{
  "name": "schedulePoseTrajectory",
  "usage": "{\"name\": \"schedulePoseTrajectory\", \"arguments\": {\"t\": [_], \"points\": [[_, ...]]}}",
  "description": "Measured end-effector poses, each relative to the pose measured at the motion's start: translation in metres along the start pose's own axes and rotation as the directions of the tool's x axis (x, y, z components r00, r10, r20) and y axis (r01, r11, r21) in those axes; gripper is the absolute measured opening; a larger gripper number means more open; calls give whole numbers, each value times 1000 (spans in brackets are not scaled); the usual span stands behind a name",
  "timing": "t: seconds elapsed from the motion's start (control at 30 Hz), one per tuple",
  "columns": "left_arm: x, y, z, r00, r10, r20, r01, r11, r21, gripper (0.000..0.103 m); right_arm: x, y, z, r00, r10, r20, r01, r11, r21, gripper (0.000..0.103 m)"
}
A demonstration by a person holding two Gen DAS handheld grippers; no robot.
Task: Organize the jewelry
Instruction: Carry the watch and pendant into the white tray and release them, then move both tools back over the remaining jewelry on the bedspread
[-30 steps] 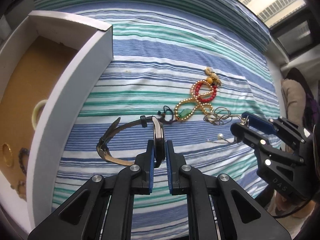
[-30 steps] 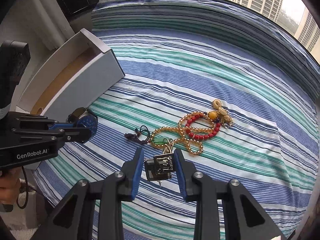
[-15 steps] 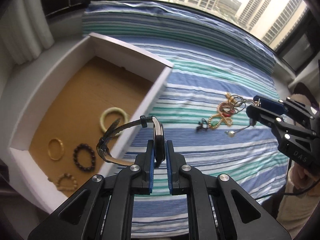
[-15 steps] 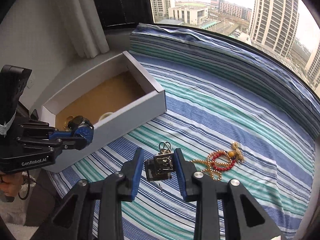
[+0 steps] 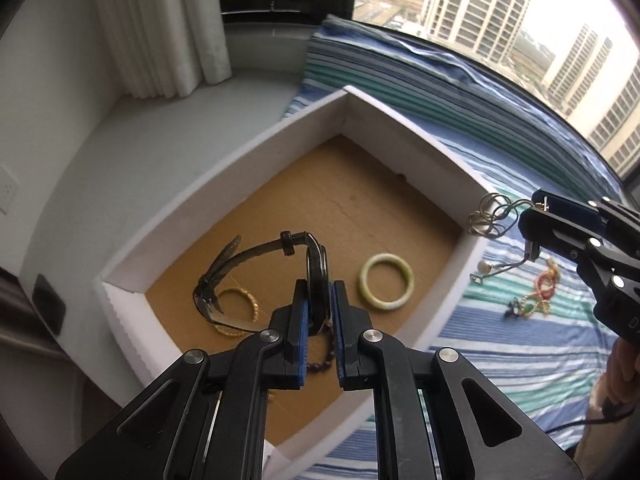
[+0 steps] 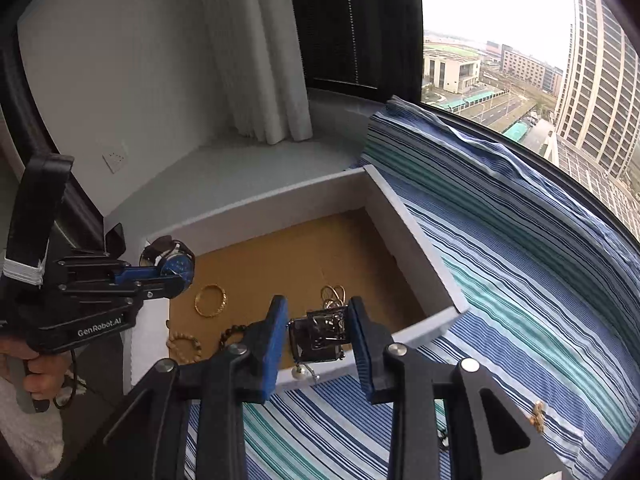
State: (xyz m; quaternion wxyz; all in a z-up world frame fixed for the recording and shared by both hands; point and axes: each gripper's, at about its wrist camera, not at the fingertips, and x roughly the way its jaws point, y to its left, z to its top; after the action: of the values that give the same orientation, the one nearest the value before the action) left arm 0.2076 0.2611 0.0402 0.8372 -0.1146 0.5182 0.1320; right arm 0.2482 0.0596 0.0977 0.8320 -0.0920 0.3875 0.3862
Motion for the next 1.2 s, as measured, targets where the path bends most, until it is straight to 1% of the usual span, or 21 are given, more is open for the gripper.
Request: {"name": "schedulePoseTrajectory", "arguments": {"t": [0.13,0.27,0.37,0.47,0.5,0.53,0.57,0.6,0.63,0.67,0.8,0.9,0.93,1.03,1.13,1.2], "points": [[44,25,8,999,13,-51,-16,998,-65,9,55,19,21,998,44,-48,-44,999,0,31],[81,41,7,995,14,-99,-25,994,-109,9,108,30,28,992,58,-114,-58,998,1,31],[100,47,7,994,21,-109,-35,991,-127,9,140,35,30,988,46,-149,-48,999,-10,31],[109,49,8,994,43,-102,-57,988,-141,10,163,34,29,985,35,-169,-40,999,-25,31],[109,49,8,994,58,-90,-71,987,-144,16,169,33,29,985,33,-170,-38,999,-28,32],[109,49,8,994,69,-80,-80,986,-146,37,169,33,26,985,28,-168,-33,999,-28,33],[107,48,9,994,80,-73,-90,985,-148,52,171,33,25,986,21,-164,-26,999,-28,33],[104,49,9,994,93,-57,-100,983,-152,76,171,33,26,987,17,-161,-22,999,-29,37],[98,48,8,994,108,-29,-111,982,-154,83,169,32,25,988,14,-155,-19,999,-28,41],[91,47,7,993,119,-1,-118,982,-149,83,168,30,26,989,11,-146,-15,1000,-23,44],[66,40,2,991,120,60,-112,986,-124,83,143,20,26,996,18,-88,-18,1000,-9,44],[43,23,-8,989,103,108,-92,991,-97,84,114,12,22,999,16,-47,-16,1000,-5,44],[39,16,-8,988,92,123,-82,993,-83,85,101,8,18,999,9,-35,-10,1000,-5,44],[19,-18,-24,985,48,165,-45,999,-24,89,60,-7,3,1000,-6,1,6,1000,-2,44],[9,-58,-39,980,-27,195,20,999,39,90,15,-31,-19,999,-34,34,34,999,11,44],[6,-85,-51,977,-84,196,69,994,86,93,-14,-52,-39,997,-61,52,59,997,39,45]]}}
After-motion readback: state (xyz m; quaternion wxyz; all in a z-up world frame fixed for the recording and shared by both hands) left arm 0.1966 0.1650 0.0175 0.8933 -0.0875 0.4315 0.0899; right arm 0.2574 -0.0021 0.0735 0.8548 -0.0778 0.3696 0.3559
